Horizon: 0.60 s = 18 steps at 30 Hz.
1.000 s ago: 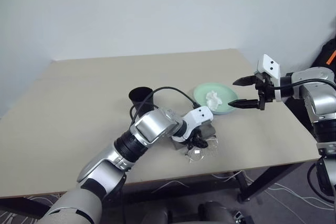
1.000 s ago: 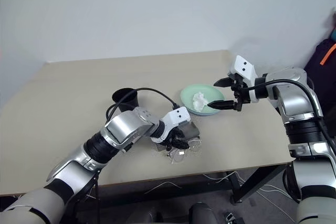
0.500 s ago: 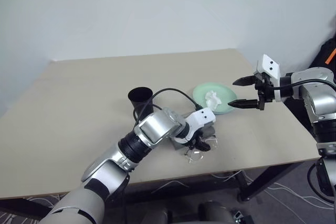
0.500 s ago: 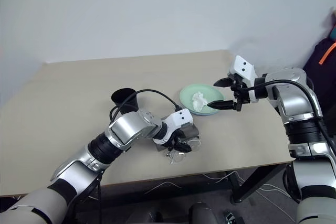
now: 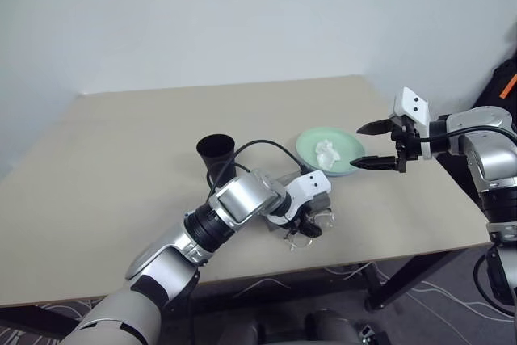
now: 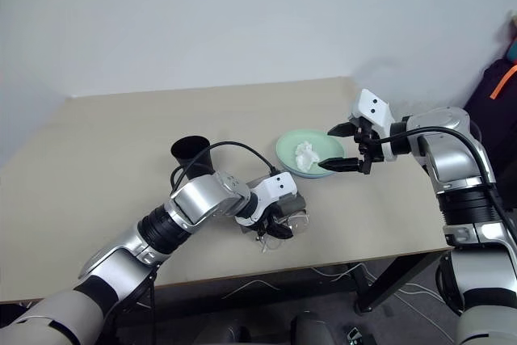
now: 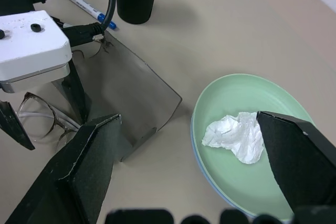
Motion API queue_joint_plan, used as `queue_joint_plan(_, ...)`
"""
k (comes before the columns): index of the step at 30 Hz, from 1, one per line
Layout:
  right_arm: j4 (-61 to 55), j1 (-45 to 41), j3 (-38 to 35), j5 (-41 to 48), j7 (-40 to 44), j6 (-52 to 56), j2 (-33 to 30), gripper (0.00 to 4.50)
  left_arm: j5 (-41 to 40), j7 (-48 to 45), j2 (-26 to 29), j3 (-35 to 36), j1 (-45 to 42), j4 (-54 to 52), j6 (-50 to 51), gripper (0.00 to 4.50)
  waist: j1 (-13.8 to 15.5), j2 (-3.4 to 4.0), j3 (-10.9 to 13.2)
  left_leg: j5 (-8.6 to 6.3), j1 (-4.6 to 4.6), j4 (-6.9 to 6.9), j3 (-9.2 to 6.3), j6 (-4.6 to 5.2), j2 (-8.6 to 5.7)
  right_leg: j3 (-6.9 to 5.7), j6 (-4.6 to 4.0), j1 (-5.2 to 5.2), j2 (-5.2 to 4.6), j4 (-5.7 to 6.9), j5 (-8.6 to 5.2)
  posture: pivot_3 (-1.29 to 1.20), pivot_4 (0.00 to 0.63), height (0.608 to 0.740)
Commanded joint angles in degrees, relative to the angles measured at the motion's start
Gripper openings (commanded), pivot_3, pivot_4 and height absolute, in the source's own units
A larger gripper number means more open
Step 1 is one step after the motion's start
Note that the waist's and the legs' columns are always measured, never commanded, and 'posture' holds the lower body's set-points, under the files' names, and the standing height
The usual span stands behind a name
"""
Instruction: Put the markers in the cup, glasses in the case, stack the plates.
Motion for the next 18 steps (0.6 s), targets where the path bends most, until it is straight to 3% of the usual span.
queue_joint_plan(1,-1.51,-1.22,-1.13,0.79,-0.44,-0.01,-0.81,4.50,1.02,0.24,-0.06,0.27,-0.51,0.11,-0.30,2.44,0.00,0.00,0.00,0.00,0.00,0.00,0.00,0.00,0.00,0.00,0.00,0.00,0.00,0.00,0.00,0.00,0.000,0.727)
queue_joint_plan(8,-1.62,-1.22,-1.16,0.83,-0.45,0.08,-0.89,4.50,0.94,0.33,0.00,0.09,-0.39,0.31,-0.05,0.03,0.01,0.00,0.00,0.00,-0.01,0.00,0.00,0.00,0.00,0.00,0.00,0.00,0.00,0.00,0.00,0.00,0.000,0.727)
queue_joint_plan(18,-1.07,-1.69,-1.02,0.67,-0.38,-0.20,-0.81,4.50,1.10,0.13,0.22,0.62,-0.28,-0.01,-1.80,0.03,0.00,0.00,0.00,0.00,0.01,0.00,0.00,0.00,0.00,0.00,0.00,0.01,0.00,0.01,0.00,0.00,0.000,0.727)
